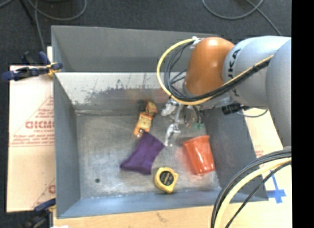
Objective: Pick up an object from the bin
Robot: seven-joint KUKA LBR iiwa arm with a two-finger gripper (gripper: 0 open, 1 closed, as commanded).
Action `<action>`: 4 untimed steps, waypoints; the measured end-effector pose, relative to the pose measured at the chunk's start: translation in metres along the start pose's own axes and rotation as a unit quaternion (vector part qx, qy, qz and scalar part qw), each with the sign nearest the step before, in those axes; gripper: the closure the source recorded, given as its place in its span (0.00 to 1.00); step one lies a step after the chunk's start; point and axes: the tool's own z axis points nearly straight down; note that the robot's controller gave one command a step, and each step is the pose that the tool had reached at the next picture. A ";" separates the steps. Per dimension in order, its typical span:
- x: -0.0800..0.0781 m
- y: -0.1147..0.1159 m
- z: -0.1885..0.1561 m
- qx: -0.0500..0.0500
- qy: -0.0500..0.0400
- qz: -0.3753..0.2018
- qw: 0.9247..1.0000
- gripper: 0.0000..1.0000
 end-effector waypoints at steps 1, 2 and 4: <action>0.001 0.000 0.001 0.000 0.001 -0.001 1.000 0.00; 0.020 0.029 0.013 0.000 0.002 -0.071 0.997 1.00; 0.020 0.028 0.013 0.001 0.002 -0.072 0.997 0.00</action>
Offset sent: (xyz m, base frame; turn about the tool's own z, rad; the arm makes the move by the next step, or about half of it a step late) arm -0.0184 0.0320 -0.0135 -0.1432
